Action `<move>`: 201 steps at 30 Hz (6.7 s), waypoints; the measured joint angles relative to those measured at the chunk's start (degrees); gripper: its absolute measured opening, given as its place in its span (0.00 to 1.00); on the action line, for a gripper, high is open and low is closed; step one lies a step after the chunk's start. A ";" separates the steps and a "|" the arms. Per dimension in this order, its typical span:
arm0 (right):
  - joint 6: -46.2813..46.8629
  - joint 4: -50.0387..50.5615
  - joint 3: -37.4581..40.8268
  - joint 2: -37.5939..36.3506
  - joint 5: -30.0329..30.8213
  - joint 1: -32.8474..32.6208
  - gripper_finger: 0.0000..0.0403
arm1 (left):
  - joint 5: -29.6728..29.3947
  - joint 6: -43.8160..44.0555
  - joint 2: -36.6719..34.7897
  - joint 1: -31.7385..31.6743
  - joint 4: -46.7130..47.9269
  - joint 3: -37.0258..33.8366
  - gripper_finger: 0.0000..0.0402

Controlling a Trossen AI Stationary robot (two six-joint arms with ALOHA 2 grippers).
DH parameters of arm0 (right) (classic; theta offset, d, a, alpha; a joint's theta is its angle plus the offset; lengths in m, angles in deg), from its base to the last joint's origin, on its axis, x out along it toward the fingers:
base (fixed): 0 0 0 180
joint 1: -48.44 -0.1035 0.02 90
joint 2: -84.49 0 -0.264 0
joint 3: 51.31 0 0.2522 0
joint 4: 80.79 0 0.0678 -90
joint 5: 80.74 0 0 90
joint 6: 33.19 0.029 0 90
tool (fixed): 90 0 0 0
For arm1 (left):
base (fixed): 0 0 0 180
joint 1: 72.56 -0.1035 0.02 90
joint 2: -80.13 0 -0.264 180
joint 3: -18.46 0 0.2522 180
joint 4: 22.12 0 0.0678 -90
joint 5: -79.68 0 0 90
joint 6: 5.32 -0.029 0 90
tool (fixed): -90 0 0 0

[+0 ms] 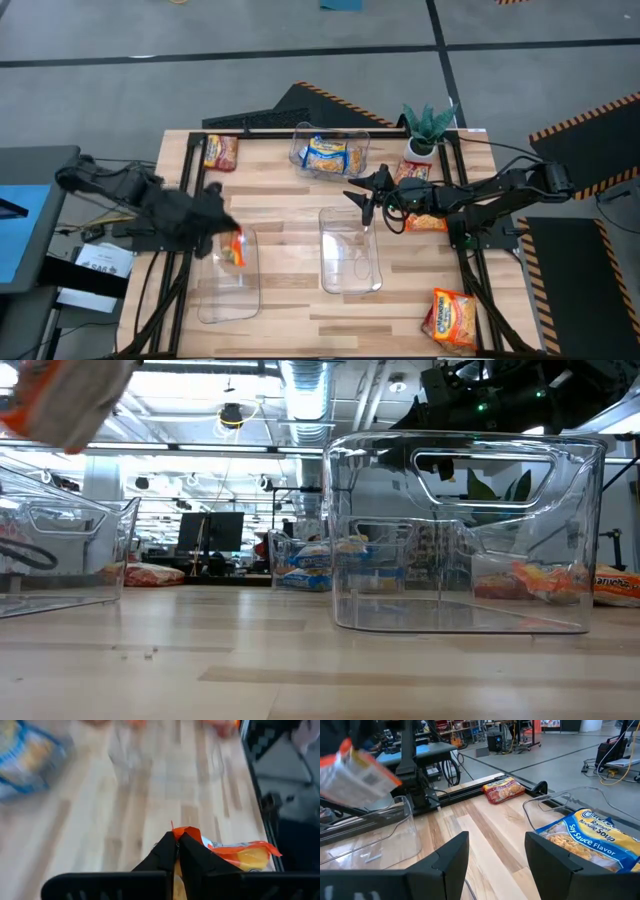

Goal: Sort Maruchan noodles
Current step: Put the top left orange noodle pack into the bottom left transparent bin, then put the top orange noodle pack into the bottom left transparent bin, then put the orange noodle pack into the bottom left transparent bin

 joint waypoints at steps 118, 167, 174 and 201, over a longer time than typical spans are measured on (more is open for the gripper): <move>53.29 106.44 -28.44 6.80 15.83 -11.08 0.02 | 7.67 -18.60 -8.50 -22.63 -40.30 -27.40 0.42; -11.63 10.18 -71.45 51.14 -22.85 -14.00 0.02 | 5.92 -19.50 -8.49 -22.63 -38.84 -27.40 0.42; -9.97 7.18 -77.45 58.37 -26.13 -13.18 0.03 | 5.92 -19.52 -8.49 -22.63 -38.84 -27.40 0.42; -4.11 26.84 -81.53 60.47 -33.62 -10.49 0.57 | 3.27 -19.54 -8.50 -22.63 -38.29 -27.40 0.42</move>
